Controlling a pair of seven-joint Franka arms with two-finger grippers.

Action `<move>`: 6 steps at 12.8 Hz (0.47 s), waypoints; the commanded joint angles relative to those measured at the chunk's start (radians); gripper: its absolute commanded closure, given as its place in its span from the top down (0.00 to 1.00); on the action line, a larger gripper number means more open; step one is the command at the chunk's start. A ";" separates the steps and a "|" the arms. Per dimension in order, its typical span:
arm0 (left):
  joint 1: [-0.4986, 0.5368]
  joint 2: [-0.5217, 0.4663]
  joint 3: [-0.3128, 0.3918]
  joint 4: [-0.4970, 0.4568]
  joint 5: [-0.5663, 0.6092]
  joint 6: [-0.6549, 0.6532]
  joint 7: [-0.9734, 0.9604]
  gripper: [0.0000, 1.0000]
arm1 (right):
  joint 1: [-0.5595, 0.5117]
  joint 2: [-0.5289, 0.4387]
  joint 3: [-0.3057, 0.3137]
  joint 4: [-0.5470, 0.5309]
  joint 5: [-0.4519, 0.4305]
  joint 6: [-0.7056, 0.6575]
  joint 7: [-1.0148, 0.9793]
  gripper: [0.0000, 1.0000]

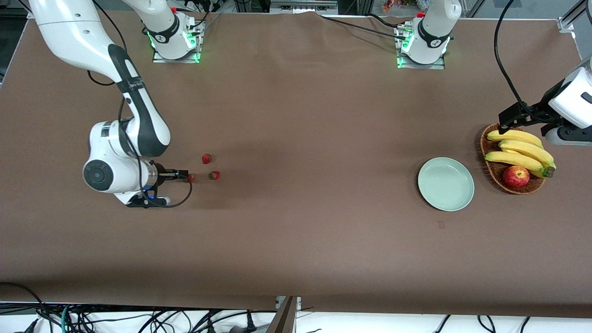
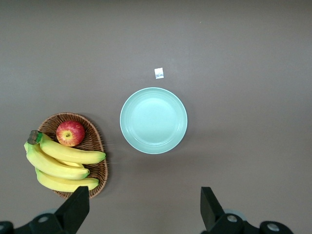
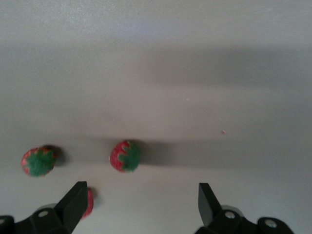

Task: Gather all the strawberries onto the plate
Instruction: 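Reach the right gripper down and grasp one strawberry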

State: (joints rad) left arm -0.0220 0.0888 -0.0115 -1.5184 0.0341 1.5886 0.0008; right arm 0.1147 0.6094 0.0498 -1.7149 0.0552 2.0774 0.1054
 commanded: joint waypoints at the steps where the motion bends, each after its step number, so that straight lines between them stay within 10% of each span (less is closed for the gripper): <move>1: 0.002 -0.004 0.002 0.006 0.004 -0.013 0.001 1.00 | 0.014 0.010 0.012 -0.052 0.008 0.125 0.011 1.00; 6: 0.004 -0.003 0.004 0.006 0.004 -0.012 0.001 1.00 | 0.030 0.039 0.012 -0.068 0.006 0.197 0.011 1.00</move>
State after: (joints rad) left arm -0.0217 0.0888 -0.0074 -1.5184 0.0341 1.5886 0.0008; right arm 0.1405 0.6593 0.0598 -1.7553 0.0552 2.2467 0.1100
